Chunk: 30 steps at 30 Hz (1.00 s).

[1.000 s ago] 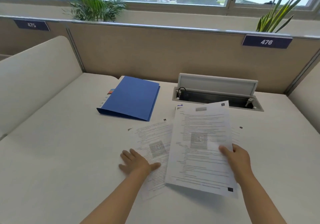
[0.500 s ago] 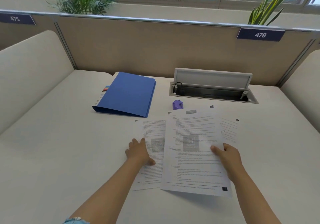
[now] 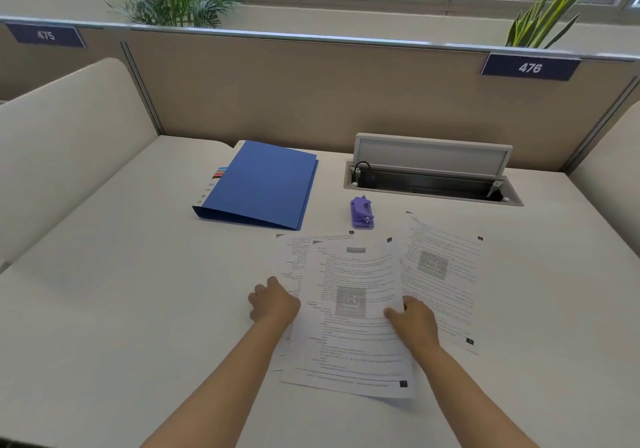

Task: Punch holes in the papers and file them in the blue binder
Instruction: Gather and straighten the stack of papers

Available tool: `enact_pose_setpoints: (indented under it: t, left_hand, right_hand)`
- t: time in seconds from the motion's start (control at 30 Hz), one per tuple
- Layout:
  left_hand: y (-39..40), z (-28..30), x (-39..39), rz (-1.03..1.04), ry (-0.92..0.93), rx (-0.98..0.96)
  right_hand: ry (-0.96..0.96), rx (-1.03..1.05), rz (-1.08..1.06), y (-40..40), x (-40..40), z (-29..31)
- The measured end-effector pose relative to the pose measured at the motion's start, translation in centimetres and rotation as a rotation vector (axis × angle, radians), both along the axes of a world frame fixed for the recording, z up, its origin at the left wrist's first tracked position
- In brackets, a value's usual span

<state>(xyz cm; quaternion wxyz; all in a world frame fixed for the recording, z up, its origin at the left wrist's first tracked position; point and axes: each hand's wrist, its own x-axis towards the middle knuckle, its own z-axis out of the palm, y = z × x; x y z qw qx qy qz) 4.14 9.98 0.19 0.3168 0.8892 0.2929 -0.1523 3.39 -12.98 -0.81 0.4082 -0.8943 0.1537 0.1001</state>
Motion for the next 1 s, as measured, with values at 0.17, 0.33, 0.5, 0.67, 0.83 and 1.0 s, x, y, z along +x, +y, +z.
enact_pose_setpoints:
  t: [0.17,0.33,0.5,0.67,0.83,1.0]
  left_hand:
    - [-0.6,0.2,0.2,0.146,-0.021,-0.109]
    - [-0.1,0.0,0.4,0.279,-0.108,-0.337]
    - [0.8,0.4,0.7,0.371,-0.178,-0.535]
    - [2.0,-0.4,0.8,0.378,-0.266,-0.561]
    - [1.3,-0.4,0.4,0.233,-0.222,-0.359]
    - [1.0,-0.7,0.0,0.226,-0.118,-0.452]
  right_hand:
    - [-0.002,-0.136,0.022,0.8,-0.1,-0.3]
    - [-0.012,-0.182,0.047,0.9,-0.2,-0.5]
    - [-0.015,-0.188,0.048,0.8,-0.2,-0.6]
    - [0.0,-0.172,0.04,0.7,-0.2,-0.5]
    - [0.006,-0.084,0.046,0.4,-0.1,0.0]
    - [-0.017,0.114,-0.097,0.0,0.5,-0.2]
